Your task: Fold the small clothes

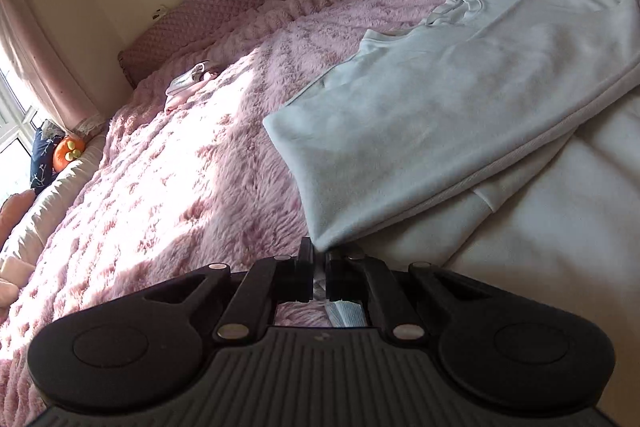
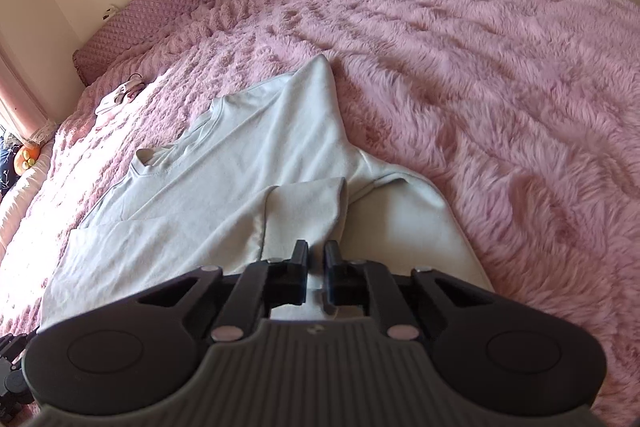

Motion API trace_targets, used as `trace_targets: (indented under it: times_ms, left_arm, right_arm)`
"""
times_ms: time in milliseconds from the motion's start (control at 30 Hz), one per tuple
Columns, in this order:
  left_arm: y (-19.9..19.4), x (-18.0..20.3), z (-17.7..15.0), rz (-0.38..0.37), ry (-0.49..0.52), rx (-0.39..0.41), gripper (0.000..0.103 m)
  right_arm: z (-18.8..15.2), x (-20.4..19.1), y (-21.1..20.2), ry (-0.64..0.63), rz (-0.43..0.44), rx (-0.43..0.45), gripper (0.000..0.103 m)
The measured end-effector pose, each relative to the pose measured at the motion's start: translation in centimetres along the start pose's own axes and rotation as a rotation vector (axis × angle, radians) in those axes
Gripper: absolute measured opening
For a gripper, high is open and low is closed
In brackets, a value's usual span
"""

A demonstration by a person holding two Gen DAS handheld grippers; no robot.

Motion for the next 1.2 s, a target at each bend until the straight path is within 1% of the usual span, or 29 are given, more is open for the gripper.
trace_targets:
  times_ms: [33,100,133,167,200,233,267,300,367,433,500,600,633,667,700,733,767,800,833,867,933,1000,1100,1133,1200]
  left_arm:
    - [-0.4,0.4,-0.1,0.014,0.034,0.01,0.005]
    - [-0.9,0.4,0.1,0.017,0.065,0.012,0.009]
    - [-1.4,0.2,0.1,0.025,0.074,0.019,0.014]
    - [-1.6,-0.1,0.0,0.031,0.079,0.014,0.018]
    - [-1.9,-0.4,-0.1,0.041,0.075,0.01,0.018]
    - [-2.2,-0.8,-0.2,0.054,0.065,0.012,0.019]
    - [-2.6,-1.1,-0.3,0.063,0.052,0.016,0.02]
    - [-2.8,-1.4,-0.5,0.057,0.035,0.018,0.02]
    - [-2.8,-1.8,-0.6,0.024,-0.008,0.012,0.021]
    - [-2.4,-1.9,-0.7,-0.026,-0.05,0.0,0.023]
    - [-1.9,-1.9,-0.8,-0.033,-0.06,-0.014,0.027]
    - [-1.1,-1.8,-0.8,-0.025,-0.077,-0.022,0.036]
    - [-0.9,-1.8,-0.7,-0.025,-0.083,-0.022,0.043]
    - [-0.8,-1.7,-0.6,-0.025,-0.087,-0.021,0.046]
    - [-0.7,-1.8,-0.5,-0.031,-0.09,-0.015,0.046]
    - [-0.7,-1.7,-0.3,-0.049,-0.093,-0.004,0.045]
    - [-0.6,-1.7,-0.2,-0.067,-0.094,-0.002,0.033]
    - [-0.7,-1.7,-0.2,-0.092,-0.103,-0.001,0.023]
    - [-0.8,-1.7,-0.1,-0.11,-0.116,0.001,0.008]
    - [-1.1,-1.8,0.0,-0.078,-0.119,0.006,0.007]
    - [-2.2,-1.8,0.4,-0.009,-0.096,0.039,0.006]
    - [-2.6,-1.4,0.6,0.022,-0.071,0.033,0.006]
    - [-1.1,-0.8,-0.1,-0.016,-0.069,-0.044,0.006]
    - [-0.5,-0.4,-0.3,-0.028,-0.064,-0.06,0.005]
    - [-0.5,-0.2,-0.2,-0.028,-0.052,-0.064,0.005]
  right_arm:
    - [0.0,0.1,0.0,0.009,0.005,-0.003,0.004]
    - [0.1,0.1,-0.5,0.005,0.014,0.013,0.01]
    - [0.2,0.0,-0.8,-0.01,0.014,0.032,0.011]
    - [0.2,-0.1,-1.0,-0.02,0.015,0.038,0.018]
    - [0.3,-0.3,-1.2,-0.027,0.022,0.039,0.025]
    - [0.4,-0.4,-1.2,-0.026,0.026,0.04,0.028]
    - [0.4,-0.4,-1.3,-0.025,0.027,0.039,0.029]
    - [0.3,-0.4,-1.2,-0.022,0.023,0.035,0.031]
    - [0.1,-0.3,-1.0,-0.007,0.017,0.024,0.035]
    - [-0.3,-0.1,-0.6,0.015,0.012,0.002,0.036]
    - [-0.8,0.1,-0.3,0.034,0.003,-0.02,0.04]
    - [-1.3,-0.2,-0.1,0.024,0.005,-0.028,0.042]
    - [-1.4,-0.4,0.0,0.019,0.009,-0.035,0.042]
    - [-1.4,-0.5,0.1,0.016,0.017,-0.04,0.042]
    - [-1.4,-0.7,0.2,0.008,0.027,-0.049,0.034]
    - [-1.5,-1.0,0.2,-0.008,0.032,-0.054,0.02]
    - [-1.5,-1.1,0.4,-0.022,0.031,-0.062,0.004]
    - [-1.5,-1.2,0.4,-0.024,0.034,-0.065,0.004]
    - [-1.3,-1.1,0.2,-0.014,0.036,-0.053,0.004]
    - [-1.2,-1.1,0.0,-0.01,0.039,-0.043,0.003]
    - [-0.5,-1.0,-1.1,-0.002,0.047,0.012,0.003]
    - [0.0,-0.8,-1.9,-0.002,0.05,0.045,0.003]
    - [-0.5,-0.2,-1.1,-0.026,0.024,0.009,0.003]
    - [-1.0,0.2,-0.3,-0.036,0.013,-0.024,0.003]
    - [-1.8,0.7,0.4,-0.046,0.002,-0.03,0.004]
Point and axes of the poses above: each gripper's, at about its wrist camera, not at the fingertips, and y roughly the way its jaws point, x to its right, z to its top, the point moved 5 cm from there along y, roughly the way its jaws point, and after that the axes turned 5 degrees about y, right-handed, at the moved point
